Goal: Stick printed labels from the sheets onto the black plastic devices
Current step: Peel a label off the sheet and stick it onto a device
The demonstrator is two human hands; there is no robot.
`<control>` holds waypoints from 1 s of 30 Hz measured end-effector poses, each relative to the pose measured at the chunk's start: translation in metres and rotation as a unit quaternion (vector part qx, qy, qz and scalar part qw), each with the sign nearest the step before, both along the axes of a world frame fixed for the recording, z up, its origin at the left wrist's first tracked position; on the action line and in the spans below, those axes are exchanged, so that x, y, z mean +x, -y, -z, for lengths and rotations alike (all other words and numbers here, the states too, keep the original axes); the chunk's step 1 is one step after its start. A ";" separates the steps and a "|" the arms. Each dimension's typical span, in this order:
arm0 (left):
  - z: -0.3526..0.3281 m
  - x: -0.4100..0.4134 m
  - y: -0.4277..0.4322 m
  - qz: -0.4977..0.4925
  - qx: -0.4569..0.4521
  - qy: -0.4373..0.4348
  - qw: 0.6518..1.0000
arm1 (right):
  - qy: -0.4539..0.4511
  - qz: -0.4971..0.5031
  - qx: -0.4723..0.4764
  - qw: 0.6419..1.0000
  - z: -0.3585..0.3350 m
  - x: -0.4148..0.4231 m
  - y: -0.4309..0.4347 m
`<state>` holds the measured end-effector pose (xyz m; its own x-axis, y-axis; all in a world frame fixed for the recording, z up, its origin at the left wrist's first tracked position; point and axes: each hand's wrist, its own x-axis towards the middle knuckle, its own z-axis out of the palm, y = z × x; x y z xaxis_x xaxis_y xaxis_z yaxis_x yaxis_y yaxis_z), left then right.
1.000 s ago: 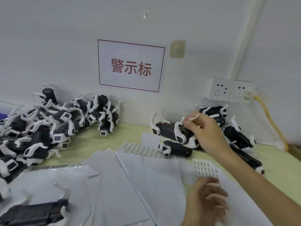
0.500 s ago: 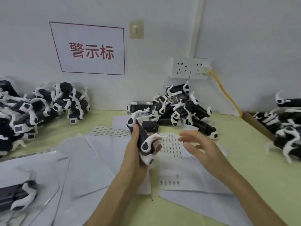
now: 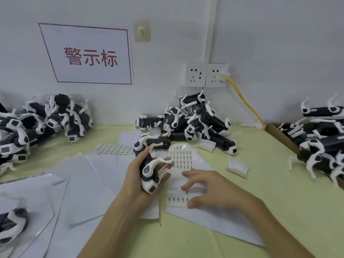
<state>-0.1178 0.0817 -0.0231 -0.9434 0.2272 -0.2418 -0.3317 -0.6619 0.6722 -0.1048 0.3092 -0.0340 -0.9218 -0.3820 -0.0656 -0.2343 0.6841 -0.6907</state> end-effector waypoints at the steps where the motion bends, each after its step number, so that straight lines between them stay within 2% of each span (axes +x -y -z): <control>1: 0.001 0.000 0.000 0.011 0.005 0.007 1.000 | 0.004 0.001 -0.002 1.000 0.000 0.000 -0.001; 6: 0.004 -0.001 -0.002 0.032 -0.023 0.025 0.999 | -0.006 0.023 -0.014 1.000 0.004 -0.004 0.001; 15: 0.003 0.001 -0.006 0.039 -0.042 0.018 0.998 | 0.032 0.053 -0.082 0.995 0.007 -0.003 0.006; 23: 0.007 -0.003 -0.004 0.067 -0.074 0.006 0.995 | 0.038 0.082 -0.101 0.991 0.007 -0.004 0.009; 30: 0.011 -0.006 -0.003 0.075 -0.072 0.002 0.995 | -0.002 0.094 -0.074 0.993 0.006 -0.001 0.014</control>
<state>-0.1238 0.0847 -0.0338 -0.9001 0.3283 -0.2862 -0.4228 -0.5007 0.7553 -0.1058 0.2948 -0.0400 -0.9777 -0.2092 -0.0182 -0.1152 0.6069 -0.7864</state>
